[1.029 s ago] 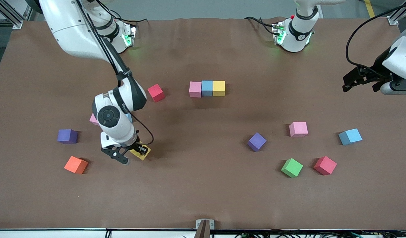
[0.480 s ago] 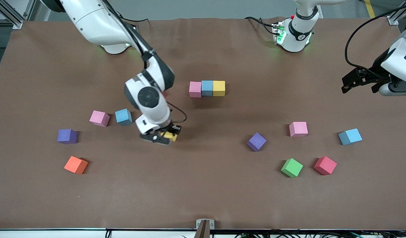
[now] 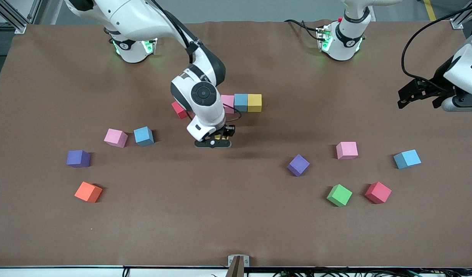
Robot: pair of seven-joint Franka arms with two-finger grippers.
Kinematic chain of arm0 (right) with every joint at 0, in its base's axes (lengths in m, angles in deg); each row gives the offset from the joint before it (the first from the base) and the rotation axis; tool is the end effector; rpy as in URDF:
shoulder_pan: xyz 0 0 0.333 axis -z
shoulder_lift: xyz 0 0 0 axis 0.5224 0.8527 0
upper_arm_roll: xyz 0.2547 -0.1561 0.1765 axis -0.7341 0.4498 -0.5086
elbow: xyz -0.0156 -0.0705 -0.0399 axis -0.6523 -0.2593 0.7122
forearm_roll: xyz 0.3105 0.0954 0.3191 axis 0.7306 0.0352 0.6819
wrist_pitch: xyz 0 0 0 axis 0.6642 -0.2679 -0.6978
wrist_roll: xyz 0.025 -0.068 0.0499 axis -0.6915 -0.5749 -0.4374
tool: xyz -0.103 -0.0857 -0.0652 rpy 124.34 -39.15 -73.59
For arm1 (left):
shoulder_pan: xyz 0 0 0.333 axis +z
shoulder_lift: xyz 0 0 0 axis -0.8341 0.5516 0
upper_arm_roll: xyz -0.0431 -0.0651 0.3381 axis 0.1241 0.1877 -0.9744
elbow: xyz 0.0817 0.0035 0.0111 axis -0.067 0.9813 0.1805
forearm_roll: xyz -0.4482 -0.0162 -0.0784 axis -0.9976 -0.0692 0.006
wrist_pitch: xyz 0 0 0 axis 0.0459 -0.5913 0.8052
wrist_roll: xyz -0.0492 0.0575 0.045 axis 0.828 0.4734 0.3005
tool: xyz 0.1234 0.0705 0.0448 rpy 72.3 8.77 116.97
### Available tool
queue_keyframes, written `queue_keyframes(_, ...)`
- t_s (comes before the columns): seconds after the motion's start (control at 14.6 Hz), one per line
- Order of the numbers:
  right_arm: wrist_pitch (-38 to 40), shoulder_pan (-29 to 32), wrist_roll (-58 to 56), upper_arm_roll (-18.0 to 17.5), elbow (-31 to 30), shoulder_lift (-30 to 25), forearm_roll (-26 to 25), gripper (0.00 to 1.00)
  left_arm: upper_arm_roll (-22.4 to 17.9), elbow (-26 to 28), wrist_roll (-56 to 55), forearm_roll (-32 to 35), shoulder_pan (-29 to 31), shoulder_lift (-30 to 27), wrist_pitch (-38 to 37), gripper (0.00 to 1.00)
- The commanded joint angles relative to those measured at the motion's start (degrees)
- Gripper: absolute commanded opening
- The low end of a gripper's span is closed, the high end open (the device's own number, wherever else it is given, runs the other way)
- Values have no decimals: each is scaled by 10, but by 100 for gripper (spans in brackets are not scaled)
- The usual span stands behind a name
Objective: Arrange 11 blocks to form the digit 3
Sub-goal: 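Carry the yellow cube with the right gripper next to the pink cube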
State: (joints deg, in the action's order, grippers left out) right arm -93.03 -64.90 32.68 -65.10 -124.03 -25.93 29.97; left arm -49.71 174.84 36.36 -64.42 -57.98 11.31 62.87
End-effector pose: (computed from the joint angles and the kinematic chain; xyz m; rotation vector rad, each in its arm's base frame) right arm 0.5613 0.5028 0.2242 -3.0744 -0.0902 0.0739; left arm 0.6138 -0.0561 0.6092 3.1319 0.0053 0.0685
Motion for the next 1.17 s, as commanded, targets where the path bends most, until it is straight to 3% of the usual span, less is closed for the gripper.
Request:
queue_keyframes(0.0, -4, -10, -56, 3, -26, -10, 37, 37, 0, -5, -5, -7, 2, -2, 1, 100)
queue_keyframes(0.34, -91, -32, -41, 6, -102, -15, 35, 37, 1, -5, -5, -7, 2, -2, 1, 100)
queue_keyframes(0.62, -90, -58, 58, 9, -106, -16, 30, 37, 1, -5, -5, -7, 2, -2, 1, 100)
queue_keyframes(0.96, -87, -61, 61, 12, -116, -24, 26, 37, -3, -5, 3, -6, 4, -2, 1, 100)
queue_keyframes(1.1, -78, -69, 59, 23, -116, -25, 0, 37, -4, -6, 4, -4, 4, -2, 1, 100)
